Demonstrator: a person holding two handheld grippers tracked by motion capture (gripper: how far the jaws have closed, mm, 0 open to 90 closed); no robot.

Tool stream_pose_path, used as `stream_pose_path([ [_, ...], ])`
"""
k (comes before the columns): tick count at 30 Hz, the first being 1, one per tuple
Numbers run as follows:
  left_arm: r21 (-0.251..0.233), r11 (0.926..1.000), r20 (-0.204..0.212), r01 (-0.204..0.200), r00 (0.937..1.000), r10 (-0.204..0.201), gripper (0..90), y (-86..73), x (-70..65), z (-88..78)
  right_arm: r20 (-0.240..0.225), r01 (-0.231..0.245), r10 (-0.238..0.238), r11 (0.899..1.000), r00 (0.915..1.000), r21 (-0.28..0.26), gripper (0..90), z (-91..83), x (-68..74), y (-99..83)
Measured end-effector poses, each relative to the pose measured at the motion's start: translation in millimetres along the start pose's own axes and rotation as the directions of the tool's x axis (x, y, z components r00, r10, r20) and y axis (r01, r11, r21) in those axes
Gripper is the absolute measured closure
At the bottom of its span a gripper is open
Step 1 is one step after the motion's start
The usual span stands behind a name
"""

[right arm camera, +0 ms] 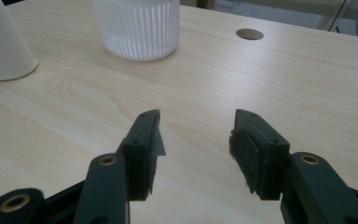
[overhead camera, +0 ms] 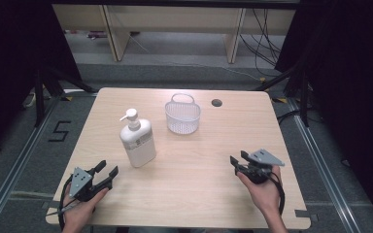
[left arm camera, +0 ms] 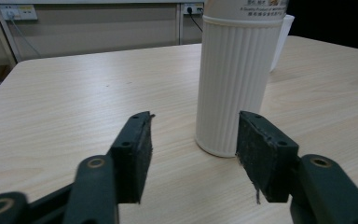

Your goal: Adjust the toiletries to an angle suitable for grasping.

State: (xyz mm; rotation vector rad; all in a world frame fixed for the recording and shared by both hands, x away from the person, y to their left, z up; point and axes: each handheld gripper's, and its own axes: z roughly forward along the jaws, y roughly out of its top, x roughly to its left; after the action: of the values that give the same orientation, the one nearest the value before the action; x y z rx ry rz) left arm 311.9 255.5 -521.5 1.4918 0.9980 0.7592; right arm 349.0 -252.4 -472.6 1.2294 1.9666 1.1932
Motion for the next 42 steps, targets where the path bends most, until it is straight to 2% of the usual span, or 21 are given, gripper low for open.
stream_pose_path([
  [1, -0.008, 0.9999, 0.001, -0.015, 0.9999, 0.015, 52.4, 3.9, -3.4, -3.6, 0.002, -0.044, 0.044, 0.999, 0.9990, -0.017, 56.7, -3.5, 2.0, -6.0],
  [2, -0.032, 0.9987, 0.016, -0.039, 0.9991, 0.039, 57.6, 9.5, -7.3, -6.3, 0.019, -0.052, 0.053, 0.998, 0.9984, -0.032, 60.8, -7.9, 1.7, -13.2],
  [3, -0.032, 0.9987, 0.016, -0.039, 0.9991, 0.039, 64.3, 9.5, -7.3, -6.3, 0.028, -0.021, 0.022, 0.998, 0.9994, -0.056, 66.1, -11.0, -1.7, -20.7],
  [4, -0.054, 0.9979, 0.032, -0.034, 0.9988, 0.036, 64.3, 13.8, -12.1, -7.6, 0.028, -0.021, 0.022, 0.998, 0.9994, -0.056, 66.1, -11.0, -1.7, -20.7],
  [5, -0.079, 0.9961, 0.066, -0.040, 0.9968, 0.045, 77.2, 22.0, -21.9, -10.1, 0.044, -0.015, 0.017, 0.999, 0.9989, -0.037, 74.8, -13.8, -2.2, -30.7],
  [6, -0.079, 0.9961, 0.066, -0.040, 0.9968, 0.045, 80.3, 22.0, -21.9, -10.1, 0.044, -0.015, 0.017, 0.999, 0.9989, -0.037, 74.8, -13.8, -2.2, -30.7],
  [7, -0.087, 0.9950, 0.090, -0.049, 0.9944, 0.056, 84.2, 27.9, -29.6, -10.8, 0.041, -0.045, 0.047, 0.998, 0.9981, -0.036, 81.7, -14.0, -2.2, -38.8],
  [8, -0.097, 0.9940, 0.130, -0.050, 0.9896, 0.063, 86.0, 34.2, -41.7, -8.7, 0.061, -0.071, 0.072, 0.997, 0.9956, -0.020, 83.6, -14.8, 0.3, -42.0],
  [9, -0.097, 0.9940, 0.130, -0.050, 0.9896, 0.063, 86.9, 34.2, -41.7, -8.7, 0.061, -0.071, 0.072, 0.997, 0.9956, -0.020, 83.6, -14.8, 0.3, -42.0],
  [10, -0.096, 0.9936, 0.159, -0.060, 0.9845, 0.075, 87.8, 37.7, -49.4, -4.7, 0.061, -0.035, 0.037, 0.999, 0.9975, -0.020, 87.0, -12.5, -1.3, -45.5],
  [12, -0.062, 0.9954, 0.180, -0.073, 0.9802, 0.083, 89.2, 41.2, -59.3, 8.5, 0.072, -0.038, 0.041, 0.999, 0.9966, -0.038, 88.8, -13.2, 0.2, -45.9],
  [17, -0.029, 0.9963, 0.166, -0.081, 0.9825, 0.085, 89.6, 41.8, -60.4, 27.2, 0.085, -0.040, 0.048, 0.995, 0.9953, -0.094, 90.0, -15.8, 3.3, -44.8],
  [18, -0.024, 0.9956, 0.153, -0.091, 0.9837, 0.094, 89.6, 43.2, -60.0, 32.3, 0.084, -0.074, 0.083, 0.992, 0.9930, -0.104, 90.0, -17.9, 7.7, -46.5],
  [19, -0.024, 0.9956, 0.153, -0.091, 0.9837, 0.094, 89.6, 43.2, -60.0, 32.3, 0.095, -0.025, 0.035, 0.995, 0.9949, -0.099, 90.0, -18.2, 4.5, -46.5],
  [21, -0.016, 0.9956, 0.143, -0.092, 0.9853, 0.094, 89.7, 43.7, -59.1, 37.3, 0.102, -0.036, 0.047, 0.994, 0.9937, -0.105, 90.0, -17.0, 5.1, -48.5],
  [26, 0.008, 0.9966, 0.119, -0.082, 0.9896, 0.081, 89.7, 42.7, -54.2, 42.4, 0.100, -0.031, 0.042, 0.993, 0.9941, -0.111, 89.0, -15.0, 4.2, -50.6],
  [27, 0.011, 0.9966, 0.115, -0.082, 0.9901, 0.080, 89.7, 42.9, -52.7, 43.6, 0.090, -0.046, 0.057, 0.992, 0.9944, -0.113, 88.9, -14.7, 5.2, -50.7],
  [32, 0.020, 0.9973, 0.096, -0.070, 0.9930, 0.068, 89.7, 42.9, -47.0, 47.6, 0.107, -0.017, 0.031, 0.991, 0.9938, -0.129, 87.7, -15.1, 3.0, -51.0],
  [33, 0.007, 0.9982, 0.096, -0.059, 0.9937, 0.058, 89.7, 42.2, -45.3, 49.7, 0.099, -0.045, 0.058, 0.990, 0.9934, -0.130, 87.4, -14.9, 4.8, -51.6],
  [34, 0.015, 0.9981, 0.089, -0.060, 0.9943, 0.058, 89.7, 42.5, -44.6, 49.3, 0.100, -0.044, 0.055, 0.992, 0.9935, -0.115, 87.1, -16.2, 4.1, -51.6],
  [42, 0.024, 0.9977, 0.082, -0.064, 0.9947, 0.062, 89.7, 43.9, -42.7, 51.2, 0.116, -0.030, 0.045, 0.991, 0.9922, -0.129, 85.6, -16.7, 3.0, -51.5],
])
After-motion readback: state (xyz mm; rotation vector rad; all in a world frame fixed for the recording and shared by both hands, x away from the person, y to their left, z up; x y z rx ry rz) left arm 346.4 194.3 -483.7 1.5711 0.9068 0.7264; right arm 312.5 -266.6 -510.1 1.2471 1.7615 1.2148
